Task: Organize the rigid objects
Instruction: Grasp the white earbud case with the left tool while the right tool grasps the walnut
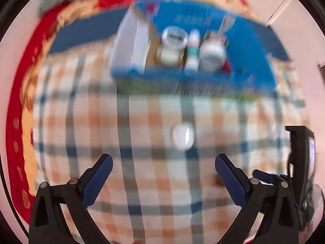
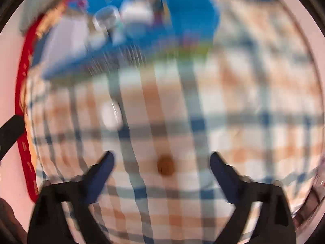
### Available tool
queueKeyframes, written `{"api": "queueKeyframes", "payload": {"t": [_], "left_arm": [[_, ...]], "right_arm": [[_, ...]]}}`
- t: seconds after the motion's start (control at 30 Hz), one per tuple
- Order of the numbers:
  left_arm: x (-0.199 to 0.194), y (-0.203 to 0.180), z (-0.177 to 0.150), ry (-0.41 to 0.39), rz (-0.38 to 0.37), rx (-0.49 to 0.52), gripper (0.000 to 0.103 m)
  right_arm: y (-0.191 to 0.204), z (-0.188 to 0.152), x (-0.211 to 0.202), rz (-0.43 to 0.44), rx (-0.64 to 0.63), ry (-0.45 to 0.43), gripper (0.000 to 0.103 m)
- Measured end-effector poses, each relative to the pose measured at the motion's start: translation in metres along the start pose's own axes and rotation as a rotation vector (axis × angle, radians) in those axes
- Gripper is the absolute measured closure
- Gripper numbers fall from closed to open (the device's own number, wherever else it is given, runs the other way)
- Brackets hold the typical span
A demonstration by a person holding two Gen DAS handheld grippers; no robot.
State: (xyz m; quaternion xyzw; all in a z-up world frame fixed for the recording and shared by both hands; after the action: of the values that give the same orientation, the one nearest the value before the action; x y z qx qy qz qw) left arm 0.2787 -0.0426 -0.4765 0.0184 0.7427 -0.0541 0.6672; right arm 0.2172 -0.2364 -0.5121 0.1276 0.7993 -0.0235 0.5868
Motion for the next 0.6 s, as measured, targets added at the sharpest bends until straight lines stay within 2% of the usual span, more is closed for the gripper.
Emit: {"api": "queueKeyframes", "payload": {"t": [0.07,0.13,0.2,0.23,0.27,0.33,0.47,0.6], "left_arm": [[0.023,0.008,-0.008,0.043,0.016,-0.021,0.000],[0.039,0.012,-0.013,0.075,0.025,-0.038,0.000],[0.051,0.013,-0.014,0.098,0.032,-0.049,0.000],[0.054,0.012,-0.013,0.104,0.030,-0.056,0.000],[0.058,0.013,-0.010,0.106,0.029,-0.065,0.000],[0.063,0.011,-0.004,0.118,0.017,-0.085,0.000],[0.074,0.005,0.019,0.110,-0.022,-0.132,0.000],[0.113,-0.006,0.040,0.194,-0.076,-0.179,0.000]], "right_arm": [[-0.009,-0.008,0.043,0.014,0.023,0.090,0.034],[-0.013,-0.012,0.073,0.044,0.048,0.128,0.035],[-0.015,-0.014,0.094,0.060,0.061,0.148,0.054],[-0.015,-0.015,0.103,0.075,0.068,0.157,0.070],[-0.016,-0.016,0.110,0.064,0.076,0.166,0.070],[-0.018,-0.016,0.109,0.062,0.088,0.129,0.070],[-0.024,-0.011,0.079,0.037,0.081,0.034,0.070],[-0.033,0.011,0.060,0.015,0.082,-0.006,0.070]]}}
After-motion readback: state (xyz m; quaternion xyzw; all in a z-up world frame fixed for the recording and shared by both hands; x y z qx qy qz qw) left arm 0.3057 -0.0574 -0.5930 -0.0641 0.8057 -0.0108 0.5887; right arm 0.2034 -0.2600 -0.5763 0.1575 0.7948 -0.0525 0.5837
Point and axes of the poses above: each gripper's, at about its wrist camera, not at the fingertips, and x roughly the way its jaws point, y to its left, z to its top, the point moved 6 cm from there along x, roughly the way its jaws point, and after that the axes turned 12 degrees about y, right-handed, at the moved point
